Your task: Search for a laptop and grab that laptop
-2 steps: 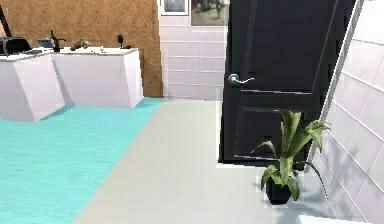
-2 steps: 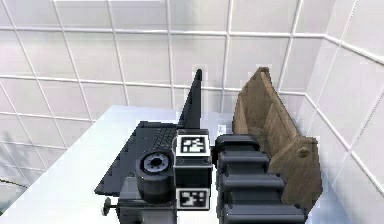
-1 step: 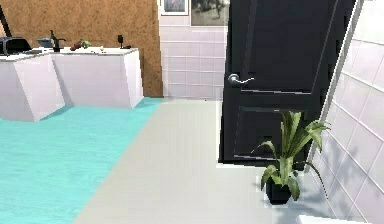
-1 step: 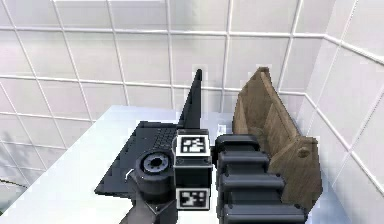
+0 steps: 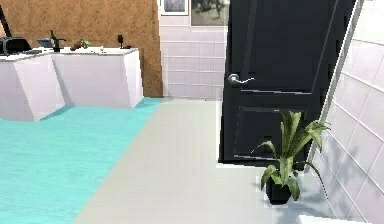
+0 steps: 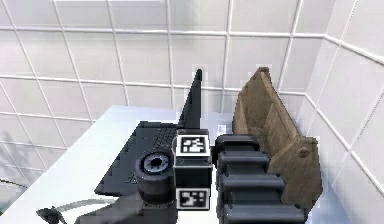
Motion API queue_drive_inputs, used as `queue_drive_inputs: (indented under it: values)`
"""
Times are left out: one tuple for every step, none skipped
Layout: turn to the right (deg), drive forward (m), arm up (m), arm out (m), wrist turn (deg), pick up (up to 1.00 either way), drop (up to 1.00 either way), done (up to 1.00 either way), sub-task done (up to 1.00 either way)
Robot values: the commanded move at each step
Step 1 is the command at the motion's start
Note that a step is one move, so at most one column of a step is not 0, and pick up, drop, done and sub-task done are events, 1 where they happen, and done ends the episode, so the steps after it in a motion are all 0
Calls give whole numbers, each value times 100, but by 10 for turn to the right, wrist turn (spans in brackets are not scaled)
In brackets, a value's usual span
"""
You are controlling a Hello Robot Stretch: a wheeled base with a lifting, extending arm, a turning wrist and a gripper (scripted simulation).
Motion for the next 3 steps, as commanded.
queue_drive_inputs:
  values:
    - [0, 0, 0, 0, 450, 0, 0, 0, 0]
    - [0, 0, 0, 0, 450, 0, 0, 0, 0]
    - [0, 0, 0, 0, 30, 0, 0, 0, 0]
